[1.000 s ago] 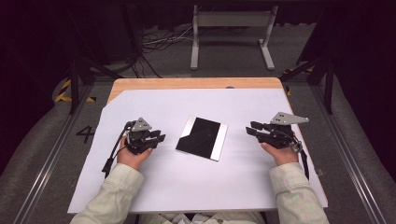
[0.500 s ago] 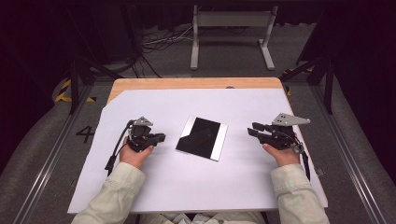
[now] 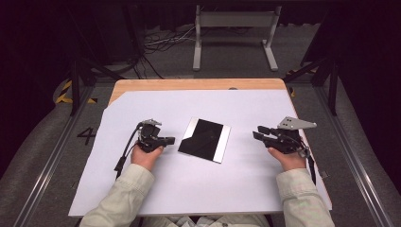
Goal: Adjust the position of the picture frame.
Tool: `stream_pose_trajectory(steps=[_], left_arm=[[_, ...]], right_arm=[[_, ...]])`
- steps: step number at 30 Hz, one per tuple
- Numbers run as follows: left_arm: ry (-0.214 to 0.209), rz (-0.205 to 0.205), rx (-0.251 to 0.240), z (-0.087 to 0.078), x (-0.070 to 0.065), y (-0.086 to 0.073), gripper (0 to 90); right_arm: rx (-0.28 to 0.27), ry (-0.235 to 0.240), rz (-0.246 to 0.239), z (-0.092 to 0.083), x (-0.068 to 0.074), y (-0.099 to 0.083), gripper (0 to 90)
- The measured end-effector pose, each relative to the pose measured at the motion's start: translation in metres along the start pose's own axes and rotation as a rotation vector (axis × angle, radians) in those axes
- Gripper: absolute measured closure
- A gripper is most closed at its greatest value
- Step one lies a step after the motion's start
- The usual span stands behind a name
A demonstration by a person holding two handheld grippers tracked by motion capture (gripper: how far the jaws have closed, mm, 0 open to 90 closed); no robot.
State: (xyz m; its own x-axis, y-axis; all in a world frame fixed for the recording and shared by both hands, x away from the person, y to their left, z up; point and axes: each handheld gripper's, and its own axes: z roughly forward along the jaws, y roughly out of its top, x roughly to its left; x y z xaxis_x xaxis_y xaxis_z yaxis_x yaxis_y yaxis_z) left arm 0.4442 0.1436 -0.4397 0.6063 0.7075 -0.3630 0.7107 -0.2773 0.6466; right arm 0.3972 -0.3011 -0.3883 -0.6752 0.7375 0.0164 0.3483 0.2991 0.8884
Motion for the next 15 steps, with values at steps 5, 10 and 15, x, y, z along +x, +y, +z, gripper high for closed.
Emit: stream_pose_trajectory(steps=[5,10,15], left_arm=[[-0.001,0.021,0.034,0.005,-0.005,0.002,90.0],[0.000,0.055,0.075,0.013,-0.012,0.002,90.0],[0.019,0.069,0.094,0.014,-0.013,0.003,90.0]], right_arm=[[-0.003,-0.005,0.010,-0.004,-0.001,-0.002,64.5],[0.004,-0.008,0.014,-0.005,-0.001,-0.003,64.4],[0.010,-0.007,0.017,-0.004,0.000,-0.004,64.3]])
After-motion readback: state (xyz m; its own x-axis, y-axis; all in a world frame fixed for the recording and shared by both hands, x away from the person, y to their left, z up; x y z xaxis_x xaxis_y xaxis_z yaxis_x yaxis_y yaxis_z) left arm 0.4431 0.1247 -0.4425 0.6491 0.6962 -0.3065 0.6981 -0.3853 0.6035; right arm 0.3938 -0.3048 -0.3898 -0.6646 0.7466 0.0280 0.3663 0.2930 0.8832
